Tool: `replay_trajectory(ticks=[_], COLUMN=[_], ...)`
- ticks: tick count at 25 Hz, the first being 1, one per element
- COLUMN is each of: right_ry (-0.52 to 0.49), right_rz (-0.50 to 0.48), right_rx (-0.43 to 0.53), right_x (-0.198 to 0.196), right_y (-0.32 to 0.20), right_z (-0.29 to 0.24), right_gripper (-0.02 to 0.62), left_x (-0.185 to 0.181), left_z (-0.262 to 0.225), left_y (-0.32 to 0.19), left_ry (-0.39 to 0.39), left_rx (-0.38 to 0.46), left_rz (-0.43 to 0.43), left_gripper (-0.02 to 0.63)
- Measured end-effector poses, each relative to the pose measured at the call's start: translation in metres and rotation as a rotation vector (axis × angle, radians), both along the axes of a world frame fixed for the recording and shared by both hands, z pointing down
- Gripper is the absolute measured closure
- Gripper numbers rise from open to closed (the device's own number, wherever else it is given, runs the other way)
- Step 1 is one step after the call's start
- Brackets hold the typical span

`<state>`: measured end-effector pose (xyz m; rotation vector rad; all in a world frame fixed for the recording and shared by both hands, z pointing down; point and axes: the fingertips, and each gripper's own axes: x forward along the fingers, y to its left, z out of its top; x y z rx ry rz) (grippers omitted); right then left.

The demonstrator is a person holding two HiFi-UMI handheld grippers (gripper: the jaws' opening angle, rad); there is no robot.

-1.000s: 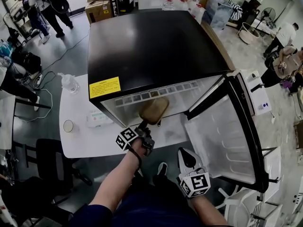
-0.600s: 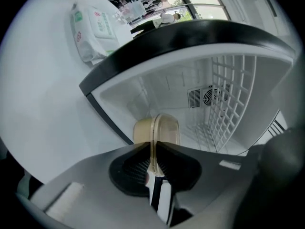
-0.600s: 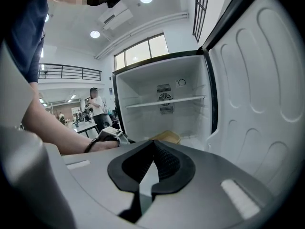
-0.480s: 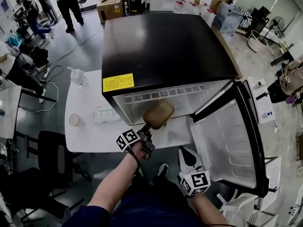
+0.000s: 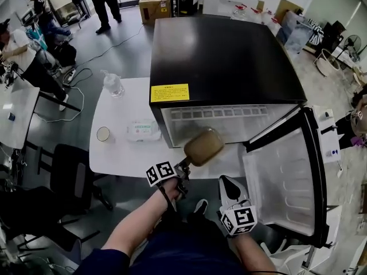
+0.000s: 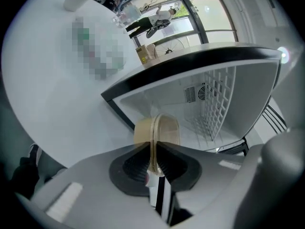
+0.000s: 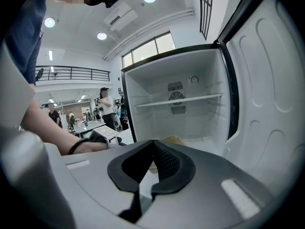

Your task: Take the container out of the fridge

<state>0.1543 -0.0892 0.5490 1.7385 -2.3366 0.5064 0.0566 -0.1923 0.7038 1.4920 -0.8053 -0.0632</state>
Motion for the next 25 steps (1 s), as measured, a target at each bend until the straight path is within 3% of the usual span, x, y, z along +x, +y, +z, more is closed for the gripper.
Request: replay_trajectory(ticks=[15,25], right_ry=[-0.018,-0.027], right_rz=[-0.099,-0.208], right_rx=[0.002,-0.013], right_x=[-0.034,-0.078], right_y=[-0.008,-0.019], right_z=[0.001,0.009], right_gripper=[0.589,0.589], left_x=[-0.047,-0.109], left_z=[0.013,0.022], left_y=[0.075,0.094], left_ry=[-0.039,-0.046], left_rx=[-0.043,-0.067], left_rz=[0.068,-0.031], left_gripper=[0.561,0.561])
